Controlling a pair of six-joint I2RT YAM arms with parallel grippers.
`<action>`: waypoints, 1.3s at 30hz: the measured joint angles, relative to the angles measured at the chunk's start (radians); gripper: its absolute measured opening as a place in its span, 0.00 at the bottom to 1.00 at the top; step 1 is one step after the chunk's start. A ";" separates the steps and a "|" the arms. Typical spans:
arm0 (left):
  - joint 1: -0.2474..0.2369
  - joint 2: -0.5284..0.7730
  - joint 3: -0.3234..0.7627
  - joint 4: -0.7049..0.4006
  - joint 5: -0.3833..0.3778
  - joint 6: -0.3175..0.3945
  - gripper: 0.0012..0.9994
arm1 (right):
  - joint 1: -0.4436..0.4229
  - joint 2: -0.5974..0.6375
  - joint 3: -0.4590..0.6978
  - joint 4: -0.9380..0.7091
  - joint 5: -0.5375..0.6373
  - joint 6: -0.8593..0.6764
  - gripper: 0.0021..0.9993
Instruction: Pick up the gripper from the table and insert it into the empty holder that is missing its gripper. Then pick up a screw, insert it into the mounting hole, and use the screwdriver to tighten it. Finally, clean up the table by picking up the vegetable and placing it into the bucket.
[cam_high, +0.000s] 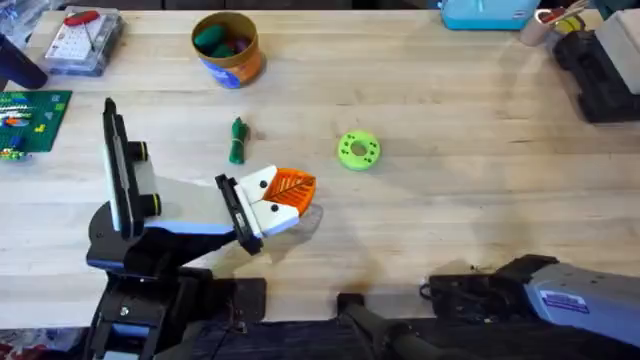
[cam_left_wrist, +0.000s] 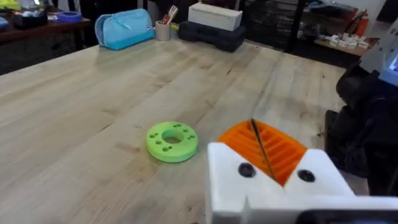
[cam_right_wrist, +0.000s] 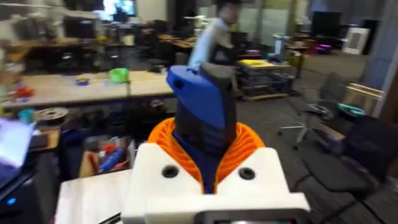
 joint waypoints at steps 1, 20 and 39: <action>0.000 0.000 0.000 0.000 0.000 0.000 0.02 | 0.006 0.003 -0.003 0.010 -0.025 0.001 0.05; 0.000 0.000 0.000 0.000 0.000 0.000 0.02 | 0.061 0.032 -0.552 0.902 -0.222 0.264 0.05; 0.000 0.000 0.000 0.000 0.000 0.000 0.02 | 0.163 0.033 -0.617 1.021 -0.398 0.404 0.05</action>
